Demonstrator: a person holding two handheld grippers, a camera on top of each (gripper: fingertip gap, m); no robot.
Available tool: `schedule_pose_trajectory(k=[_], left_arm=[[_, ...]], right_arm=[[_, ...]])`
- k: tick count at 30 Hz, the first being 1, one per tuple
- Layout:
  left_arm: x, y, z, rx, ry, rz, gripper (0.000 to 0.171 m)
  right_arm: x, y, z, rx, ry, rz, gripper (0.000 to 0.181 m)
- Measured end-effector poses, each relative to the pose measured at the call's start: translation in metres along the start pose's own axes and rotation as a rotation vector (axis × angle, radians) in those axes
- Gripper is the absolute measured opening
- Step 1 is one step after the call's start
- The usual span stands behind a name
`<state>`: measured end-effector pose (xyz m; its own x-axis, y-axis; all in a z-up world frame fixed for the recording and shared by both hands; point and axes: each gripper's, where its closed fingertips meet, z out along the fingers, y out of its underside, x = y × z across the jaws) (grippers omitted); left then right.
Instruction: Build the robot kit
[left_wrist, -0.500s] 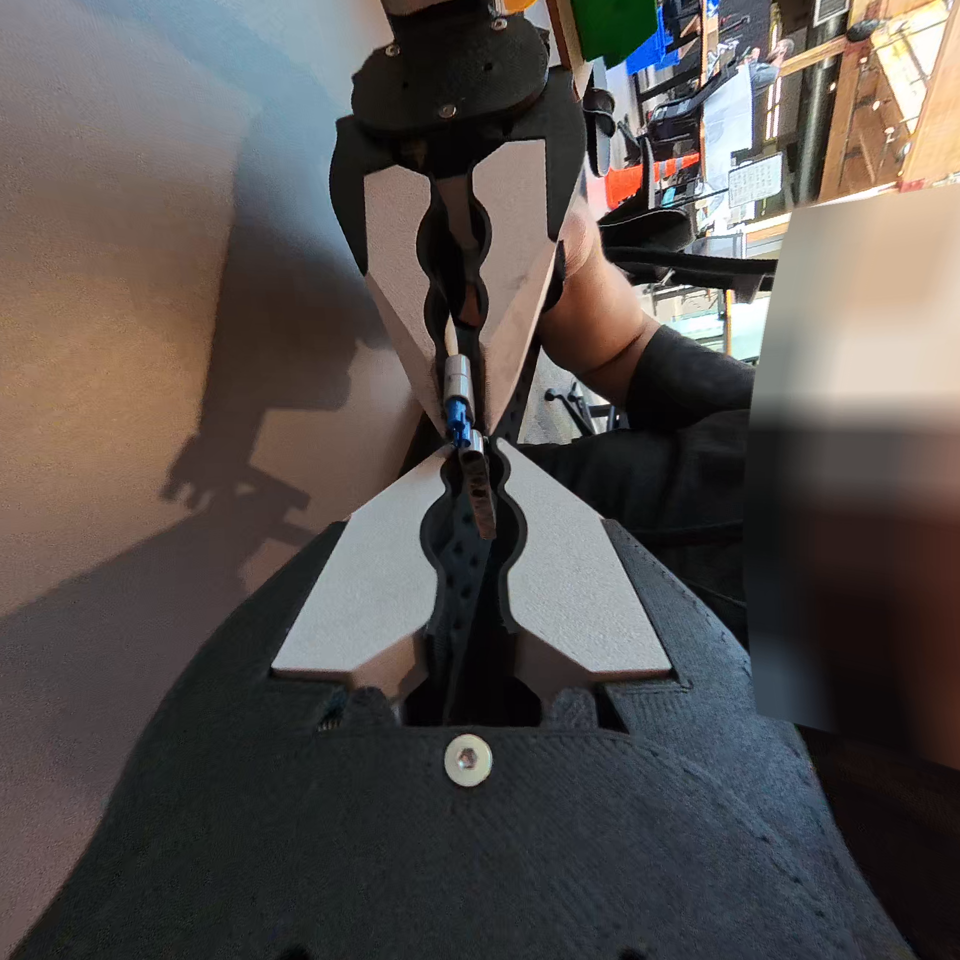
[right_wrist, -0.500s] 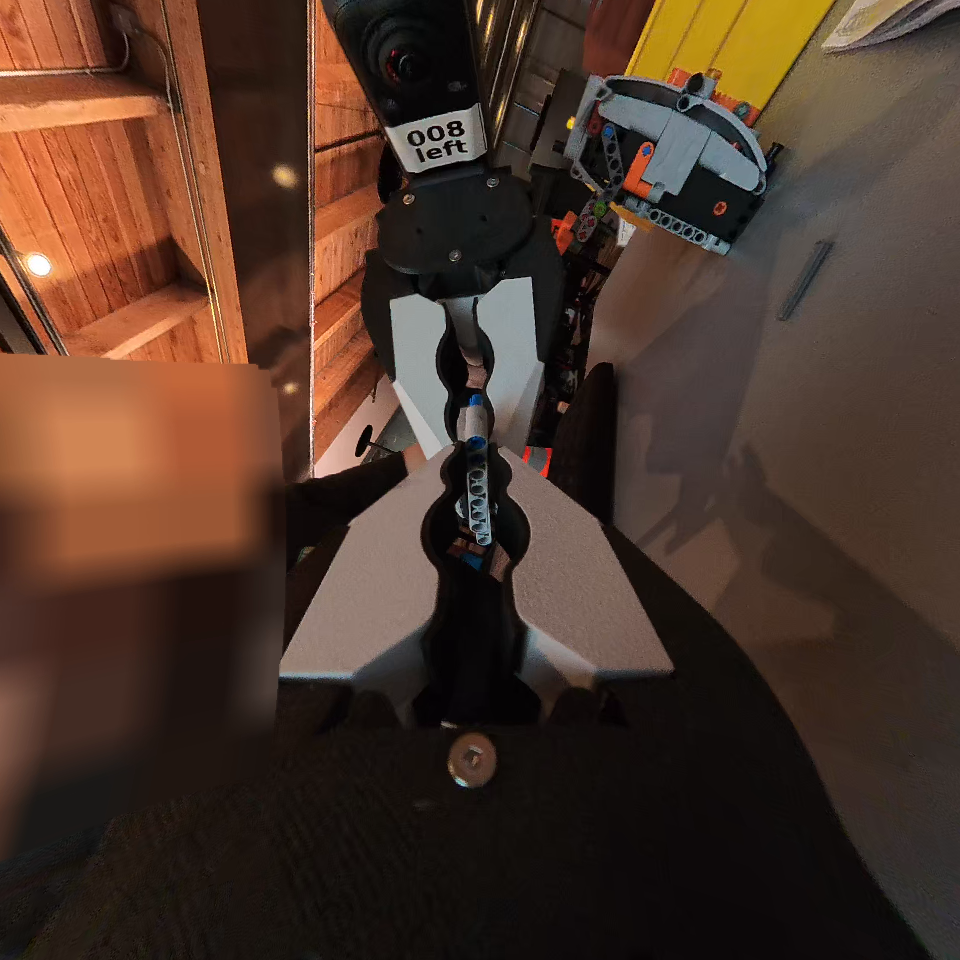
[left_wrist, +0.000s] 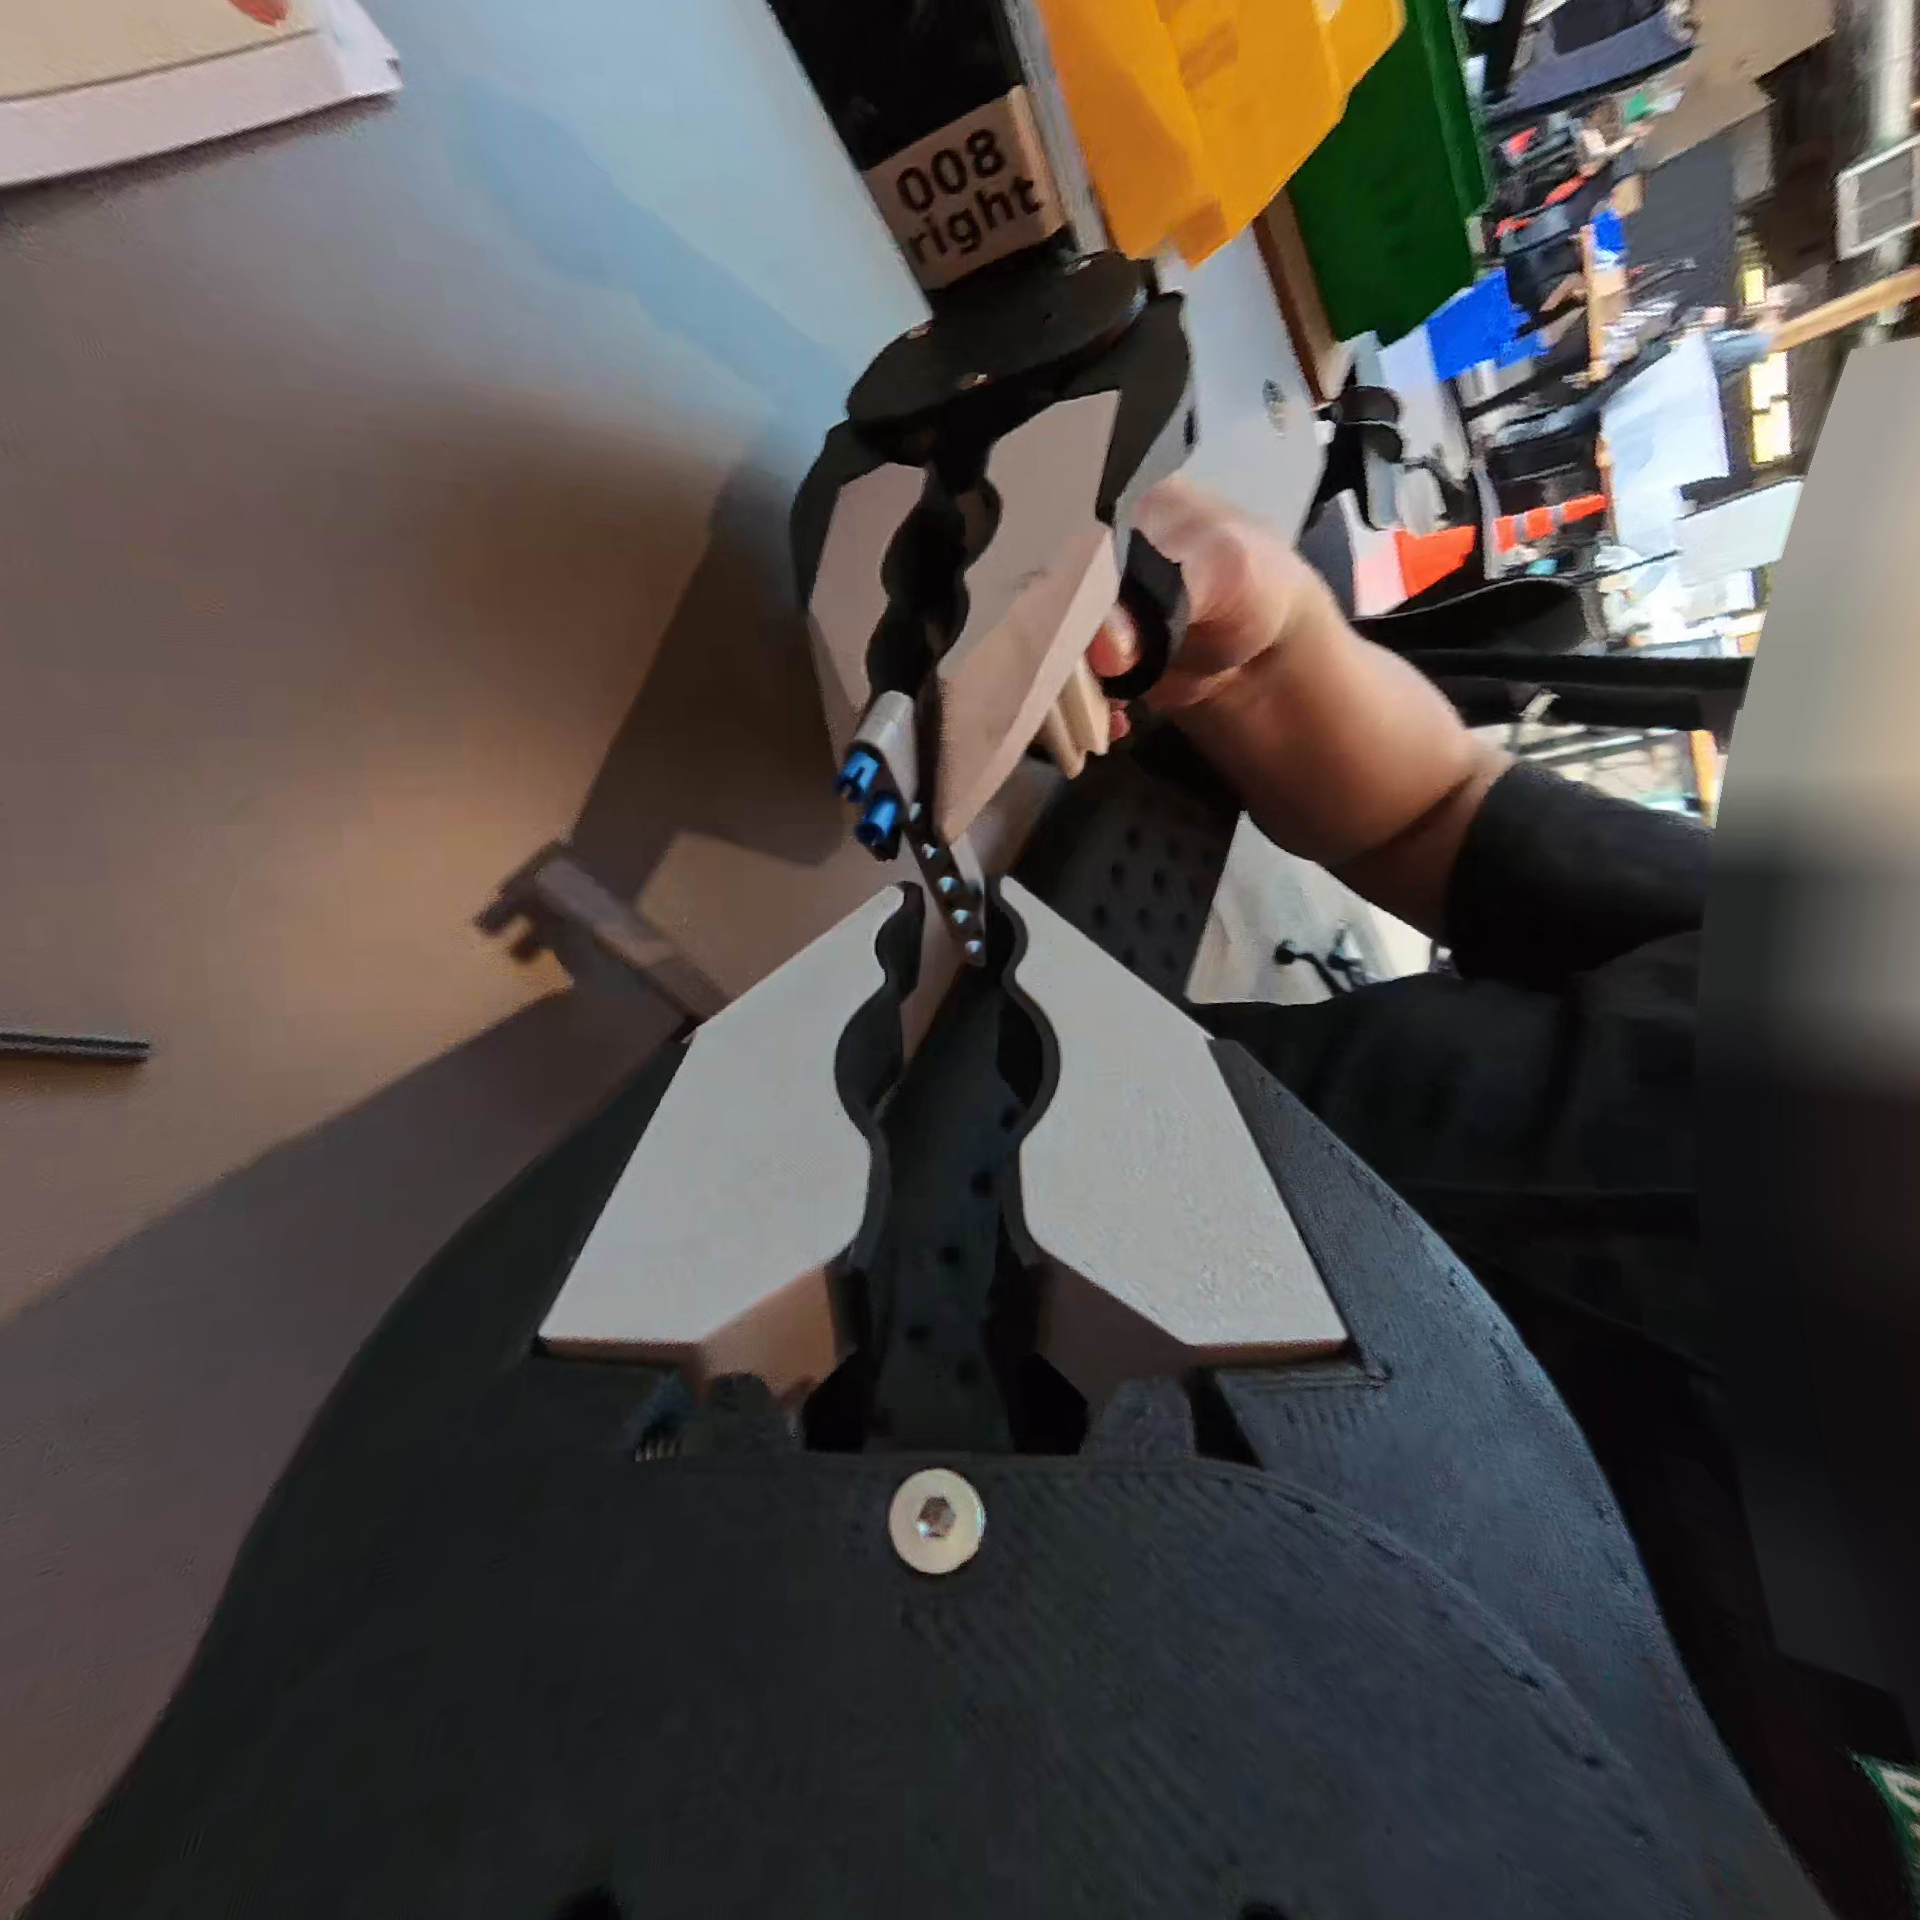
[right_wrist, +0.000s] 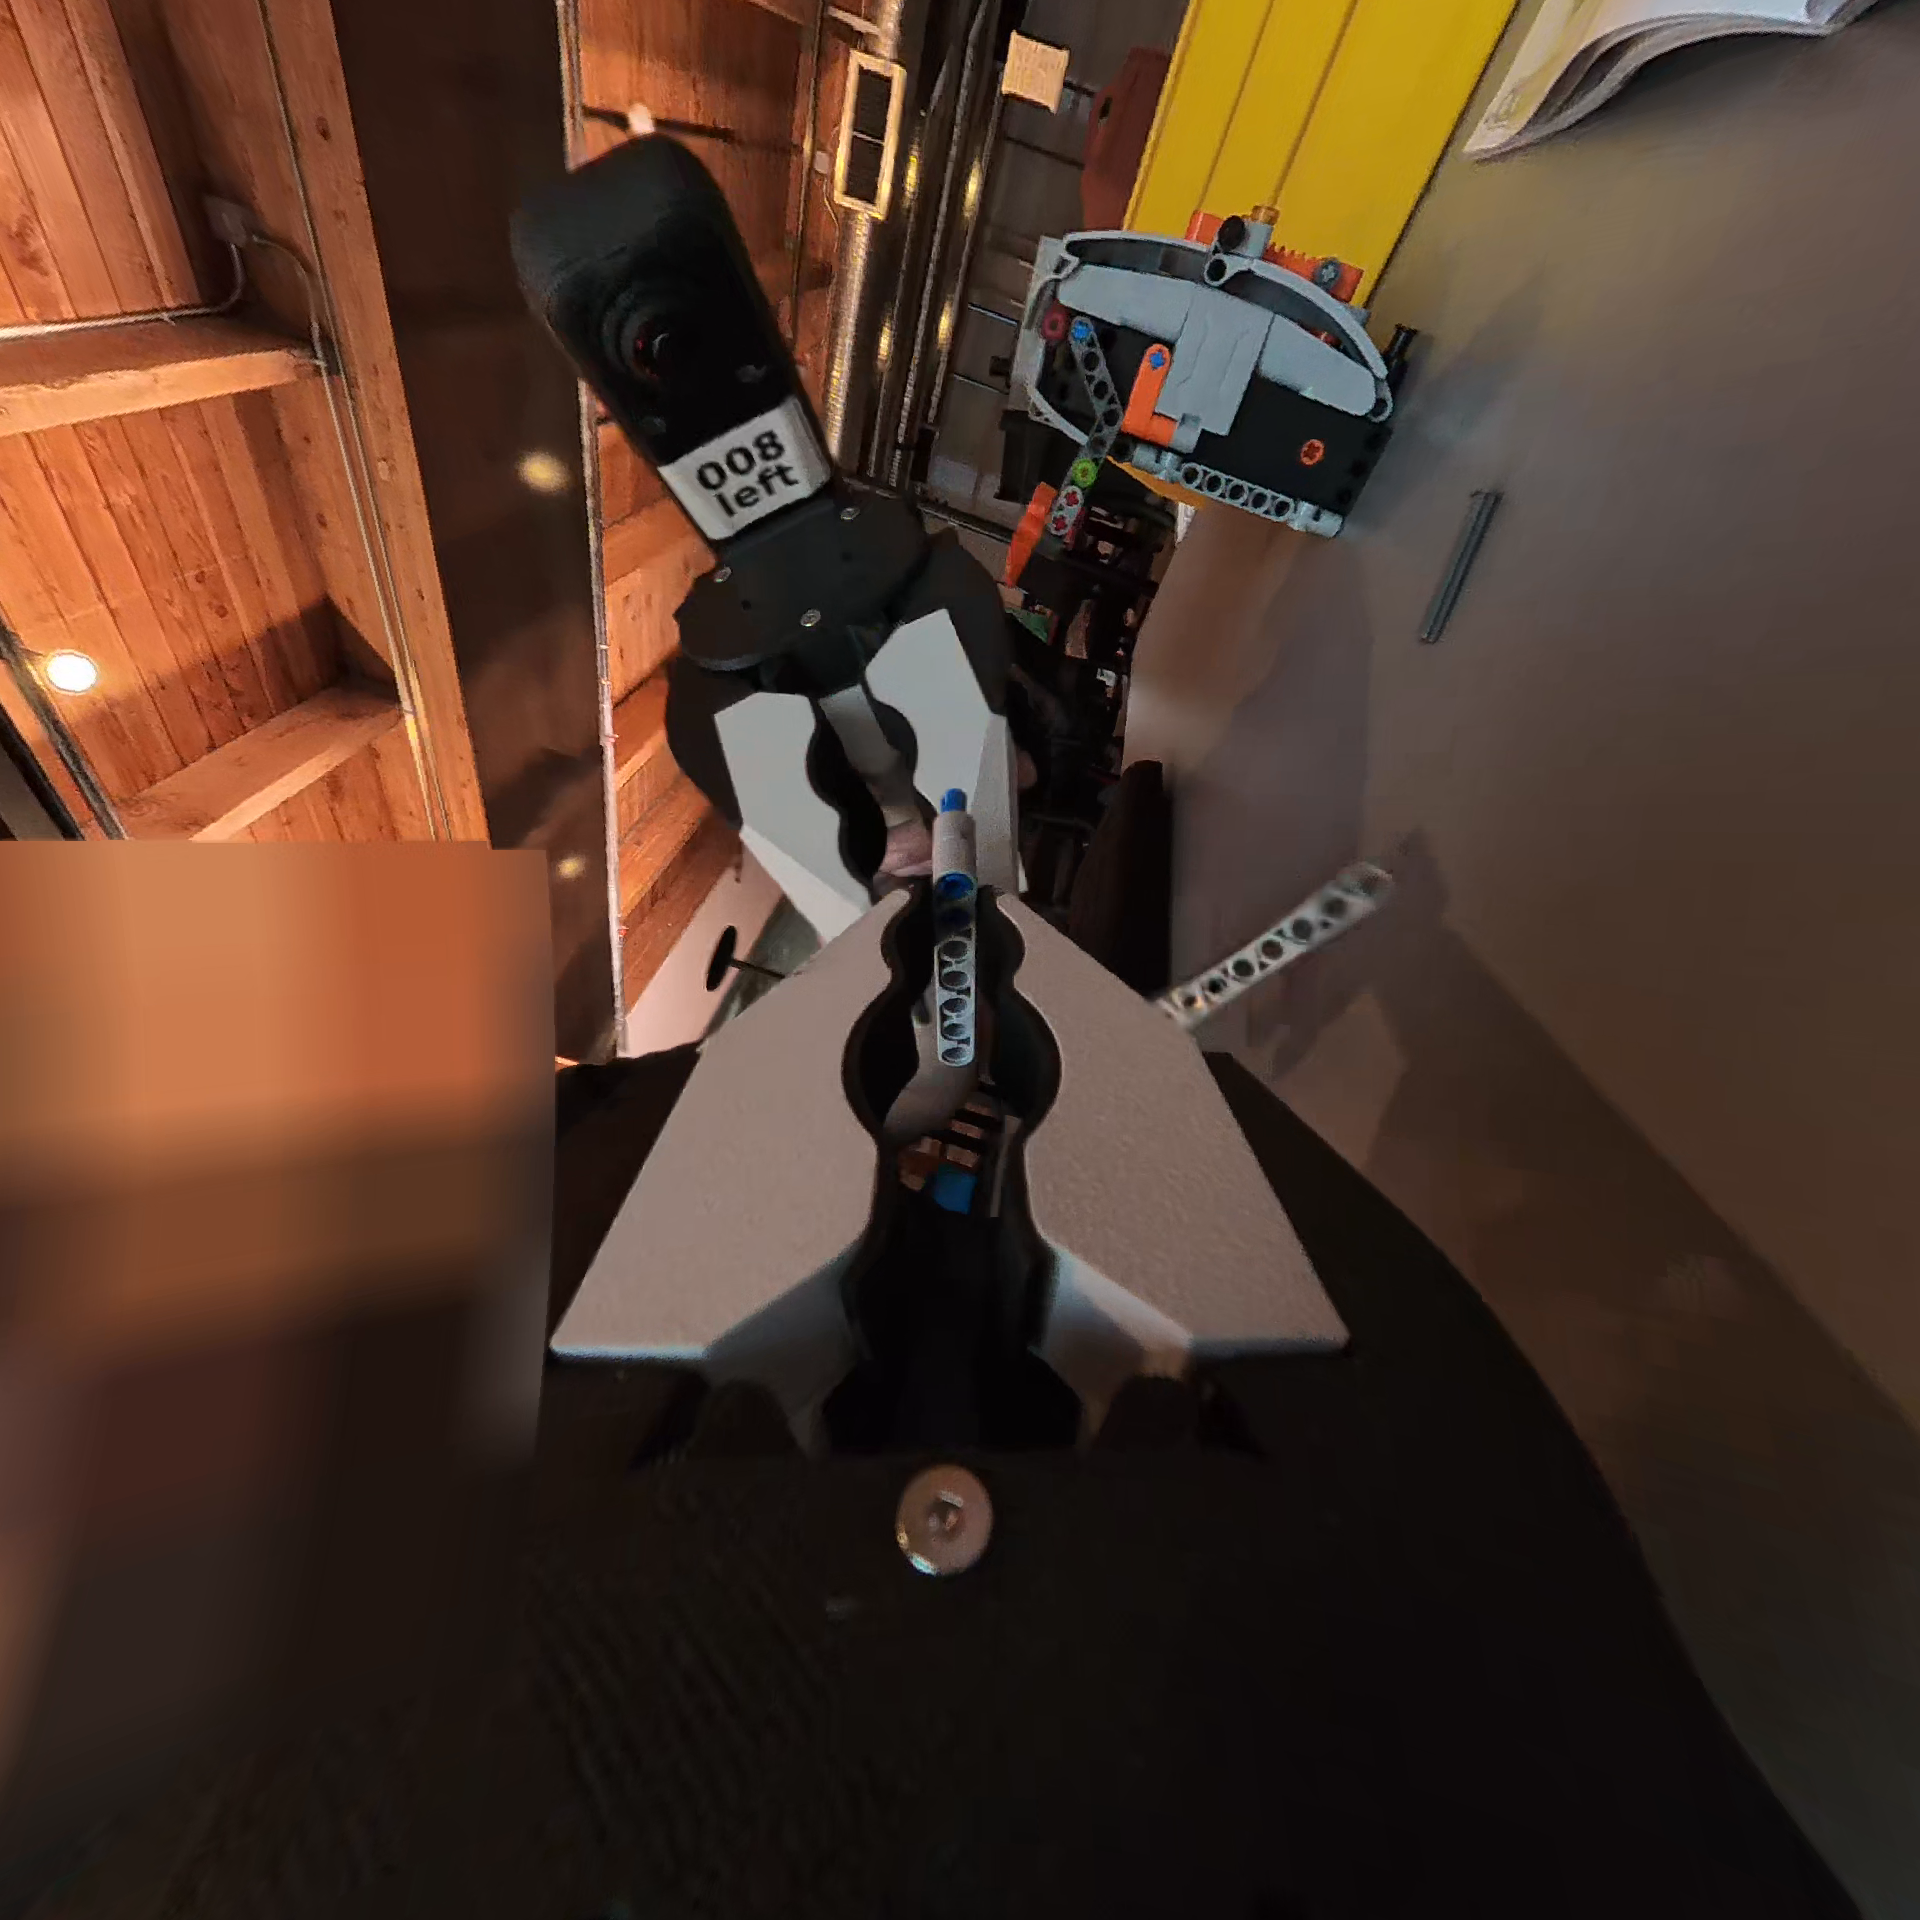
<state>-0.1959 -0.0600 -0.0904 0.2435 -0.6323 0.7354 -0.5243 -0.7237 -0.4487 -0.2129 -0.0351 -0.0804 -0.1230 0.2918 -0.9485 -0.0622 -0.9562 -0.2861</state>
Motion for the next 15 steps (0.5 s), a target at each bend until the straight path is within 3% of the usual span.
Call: schedule_pose_trajectory(k=[4,6,10,15], left_arm=[[-0.013,-0.001,-0.011,0.091,-0.071,0.042,0.009],[-0.015,0.003,-0.025,0.118,-0.119,0.147,0.010],[-0.041,0.037,-0.048,0.037,-0.373,0.371,0.020],[-0.069,0.063,-0.049,0.006,-0.454,0.353,0.027]], right_arm=[[0.021,0.002,-0.009,-0.055,0.174,-0.126,0.005],[0.021,-0.001,-0.017,-0.054,0.217,-0.181,0.005],[0.016,-0.010,-0.026,-0.031,0.221,-0.256,0.005],[0.023,-0.008,-0.021,-0.083,0.283,-0.321,0.005]])
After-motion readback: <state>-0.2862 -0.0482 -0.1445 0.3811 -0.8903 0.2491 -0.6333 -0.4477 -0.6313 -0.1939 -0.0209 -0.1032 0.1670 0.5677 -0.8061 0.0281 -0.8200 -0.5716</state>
